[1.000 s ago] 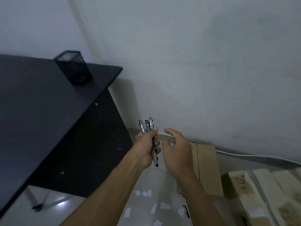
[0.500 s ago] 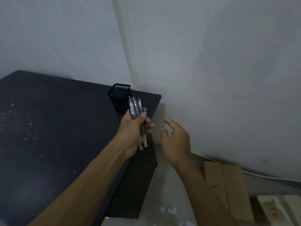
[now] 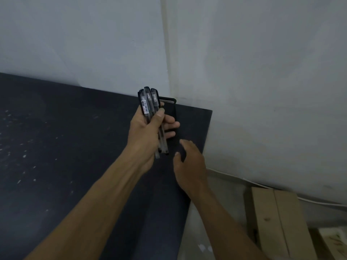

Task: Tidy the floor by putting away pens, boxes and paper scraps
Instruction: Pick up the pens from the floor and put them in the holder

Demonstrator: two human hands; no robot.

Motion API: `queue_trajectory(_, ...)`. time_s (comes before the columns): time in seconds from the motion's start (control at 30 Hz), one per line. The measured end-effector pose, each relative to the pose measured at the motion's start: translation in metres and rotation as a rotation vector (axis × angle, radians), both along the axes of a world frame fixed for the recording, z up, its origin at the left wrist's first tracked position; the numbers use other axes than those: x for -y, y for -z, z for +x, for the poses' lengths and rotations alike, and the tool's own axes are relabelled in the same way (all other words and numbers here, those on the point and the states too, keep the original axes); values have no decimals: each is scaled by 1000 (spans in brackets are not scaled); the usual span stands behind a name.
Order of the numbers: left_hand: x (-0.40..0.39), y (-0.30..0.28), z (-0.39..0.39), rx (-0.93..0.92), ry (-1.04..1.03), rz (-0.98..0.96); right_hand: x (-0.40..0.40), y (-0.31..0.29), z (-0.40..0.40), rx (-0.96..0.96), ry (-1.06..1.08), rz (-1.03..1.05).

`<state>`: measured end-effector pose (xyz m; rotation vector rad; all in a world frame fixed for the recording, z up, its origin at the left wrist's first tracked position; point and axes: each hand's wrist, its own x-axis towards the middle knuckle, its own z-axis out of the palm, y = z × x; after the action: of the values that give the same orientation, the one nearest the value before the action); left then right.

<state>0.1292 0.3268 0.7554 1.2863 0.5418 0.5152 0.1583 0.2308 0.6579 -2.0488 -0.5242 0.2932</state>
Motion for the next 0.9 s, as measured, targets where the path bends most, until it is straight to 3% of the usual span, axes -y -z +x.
queue_trajectory(0.2,-42,-15,27,121,-38,83,-27,23,21,175,-51,-177)
queue_trajectory(0.33,-66,-32,53,184,-65,149,-34,32,17,300,22,-270)
queue_trajectory(0.6,-72,-16,94,40,-91,364,-40,32,15,355,88,-302)
queue_trajectory(0.9,-74,-7,101,-34,-84,407,-42,31,16,407,95,-357)
